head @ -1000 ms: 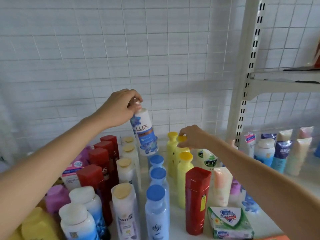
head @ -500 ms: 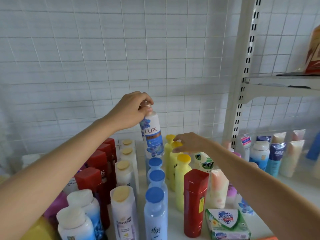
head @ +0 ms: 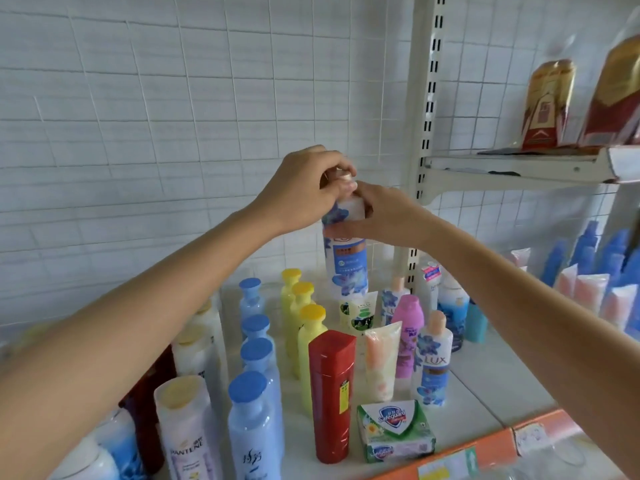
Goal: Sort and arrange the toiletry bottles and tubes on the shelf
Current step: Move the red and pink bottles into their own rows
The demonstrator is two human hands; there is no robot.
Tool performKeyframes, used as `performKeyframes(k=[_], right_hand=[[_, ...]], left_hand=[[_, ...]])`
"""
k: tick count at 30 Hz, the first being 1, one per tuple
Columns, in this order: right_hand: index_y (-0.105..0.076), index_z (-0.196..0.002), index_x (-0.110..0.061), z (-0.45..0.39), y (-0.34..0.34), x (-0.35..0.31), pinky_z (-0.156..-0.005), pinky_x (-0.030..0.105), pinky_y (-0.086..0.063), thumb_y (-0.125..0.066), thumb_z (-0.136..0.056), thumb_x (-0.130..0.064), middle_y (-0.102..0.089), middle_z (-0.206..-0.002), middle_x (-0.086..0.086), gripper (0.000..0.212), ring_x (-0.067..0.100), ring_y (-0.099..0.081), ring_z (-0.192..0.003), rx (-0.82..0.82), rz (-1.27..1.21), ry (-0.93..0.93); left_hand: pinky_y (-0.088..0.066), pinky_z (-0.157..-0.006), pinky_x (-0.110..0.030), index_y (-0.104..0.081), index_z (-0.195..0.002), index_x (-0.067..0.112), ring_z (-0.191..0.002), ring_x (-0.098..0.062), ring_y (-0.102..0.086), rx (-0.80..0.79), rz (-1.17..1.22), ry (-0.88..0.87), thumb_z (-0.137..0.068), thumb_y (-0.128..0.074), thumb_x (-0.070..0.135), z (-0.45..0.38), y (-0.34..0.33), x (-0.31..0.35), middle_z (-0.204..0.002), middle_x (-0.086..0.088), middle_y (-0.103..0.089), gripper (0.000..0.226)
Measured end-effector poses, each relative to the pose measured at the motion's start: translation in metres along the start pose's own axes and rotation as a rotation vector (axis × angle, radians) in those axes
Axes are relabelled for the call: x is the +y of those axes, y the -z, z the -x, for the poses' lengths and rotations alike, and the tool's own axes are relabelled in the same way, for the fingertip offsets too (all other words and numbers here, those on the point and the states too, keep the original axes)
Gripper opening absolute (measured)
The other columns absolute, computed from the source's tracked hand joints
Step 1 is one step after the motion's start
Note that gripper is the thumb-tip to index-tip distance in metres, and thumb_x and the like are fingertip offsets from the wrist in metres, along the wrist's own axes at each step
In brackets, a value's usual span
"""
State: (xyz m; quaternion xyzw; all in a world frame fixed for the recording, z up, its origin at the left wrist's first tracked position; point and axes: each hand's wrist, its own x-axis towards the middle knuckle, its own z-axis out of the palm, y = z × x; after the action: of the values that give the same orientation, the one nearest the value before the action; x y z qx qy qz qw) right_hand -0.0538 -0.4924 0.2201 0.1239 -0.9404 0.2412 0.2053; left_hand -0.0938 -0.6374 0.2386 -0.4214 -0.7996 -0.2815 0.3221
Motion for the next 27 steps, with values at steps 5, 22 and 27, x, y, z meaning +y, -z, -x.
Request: performKeyframes(k=[5,22,27], right_hand=[[-0.057,-0.091,-0.022,0.031,0.024,0.033,-0.058,0.017,-0.039,-0.072,-0.074,-0.042,-0.057,-0.079,-0.006,0.03,0.013,-0.053,-0.077,0.087,0.065,-0.098],[-0.054,-0.104,-0.014,0.102,0.052,0.151,-0.077,0.038,-0.055,-0.075,-0.07,-0.042,-0.065,-0.099,0.005,0.049,0.021,-0.063,-0.087,0.106,-0.011,-0.379],[-0.048,-0.101,-0.021,0.099,0.045,0.173,-0.072,0.034,-0.054,-0.074,-0.072,-0.037,-0.063,-0.099,0.003,0.043,0.021,-0.062,-0.088,0.143,-0.112,-0.397]], left_hand=[[-0.036,-0.065,-0.001,-0.068,-0.099,0.012,-0.067,0.004,-0.05,0.039,0.118,-0.103,-0.082,-0.068,0.023,-0.016,-0.038,0.038,-0.086,0.007,-0.055,0.021],[-0.041,-0.082,-0.022,-0.059,-0.116,0.012,-0.096,-0.013,-0.056,-0.816,-0.105,0.071,-0.09,-0.054,0.024,0.006,-0.186,0.024,-0.112,0.0,-0.06,0.029],[-0.039,-0.071,-0.021,-0.059,-0.105,0.01,-0.087,-0.017,-0.052,-0.933,-0.168,0.119,-0.089,-0.058,0.029,0.005,-0.219,0.012,-0.101,-0.004,-0.057,0.025]])
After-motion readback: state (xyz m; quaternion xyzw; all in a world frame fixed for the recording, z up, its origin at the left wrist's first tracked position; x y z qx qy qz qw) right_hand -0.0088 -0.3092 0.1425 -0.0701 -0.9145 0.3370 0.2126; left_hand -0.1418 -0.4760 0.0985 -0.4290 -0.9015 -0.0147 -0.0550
